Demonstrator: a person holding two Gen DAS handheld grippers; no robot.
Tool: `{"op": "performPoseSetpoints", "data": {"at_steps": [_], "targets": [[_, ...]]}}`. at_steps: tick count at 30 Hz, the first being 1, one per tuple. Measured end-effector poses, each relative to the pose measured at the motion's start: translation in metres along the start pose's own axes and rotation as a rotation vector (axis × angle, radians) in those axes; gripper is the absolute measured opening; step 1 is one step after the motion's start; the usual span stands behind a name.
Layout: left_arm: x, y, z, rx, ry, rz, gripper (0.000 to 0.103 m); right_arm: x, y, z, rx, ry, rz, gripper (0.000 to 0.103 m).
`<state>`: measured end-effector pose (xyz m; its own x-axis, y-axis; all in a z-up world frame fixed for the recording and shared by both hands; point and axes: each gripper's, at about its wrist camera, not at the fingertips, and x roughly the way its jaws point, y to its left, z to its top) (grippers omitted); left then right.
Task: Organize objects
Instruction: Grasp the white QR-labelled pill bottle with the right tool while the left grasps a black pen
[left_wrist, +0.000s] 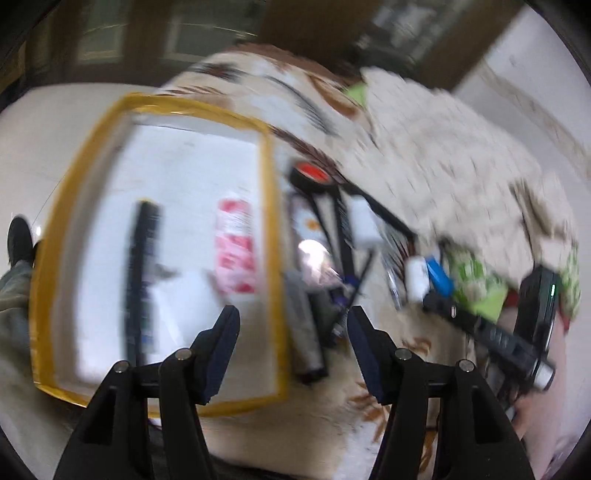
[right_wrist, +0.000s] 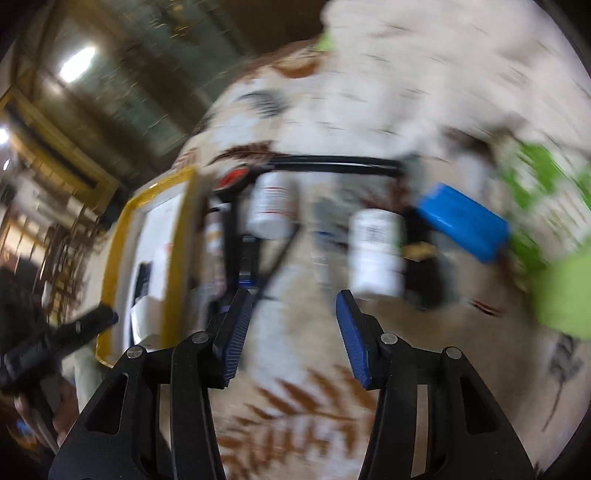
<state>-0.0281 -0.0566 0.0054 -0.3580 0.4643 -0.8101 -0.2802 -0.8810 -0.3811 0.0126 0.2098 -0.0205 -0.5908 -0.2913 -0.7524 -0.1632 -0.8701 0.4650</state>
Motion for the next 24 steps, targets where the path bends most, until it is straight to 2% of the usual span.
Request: {"op": "performPoseSetpoints", "data": {"at_steps": [5,8,10,12,15,22,24], "targets": [[0.010,-0.040,-0.013,0.158,0.009,0.013,0.061,-0.002,-0.016,0.009,0.021,-0.040,-0.032,0.048],[0.013,-0.050,-0.019,0.207,0.018,0.019,0.061,0.007,-0.015,0.017,0.019,-0.031,-0.070,0.048],[0.018,-0.054,-0.021,0.230,0.033,0.030,0.061,0.013,-0.017,0.018,0.028,-0.027,-0.128,0.048],[0.024,-0.058,-0.019,0.244,0.050,0.031,0.060,0.022,-0.022,0.022,0.056,-0.017,-0.137,0.048],[0.031,-0.067,-0.015,0.283,0.056,0.036,0.060,0.028,-0.021,0.021,0.045,-0.009,-0.184,0.033],[0.061,-0.096,-0.005,0.401,0.094,0.055,0.055,0.017,-0.026,0.006,0.047,-0.005,-0.155,0.033],[0.076,-0.098,-0.005,0.412,0.133,0.074,0.044,0.014,-0.030,0.004,0.055,-0.003,-0.139,0.033]]}}
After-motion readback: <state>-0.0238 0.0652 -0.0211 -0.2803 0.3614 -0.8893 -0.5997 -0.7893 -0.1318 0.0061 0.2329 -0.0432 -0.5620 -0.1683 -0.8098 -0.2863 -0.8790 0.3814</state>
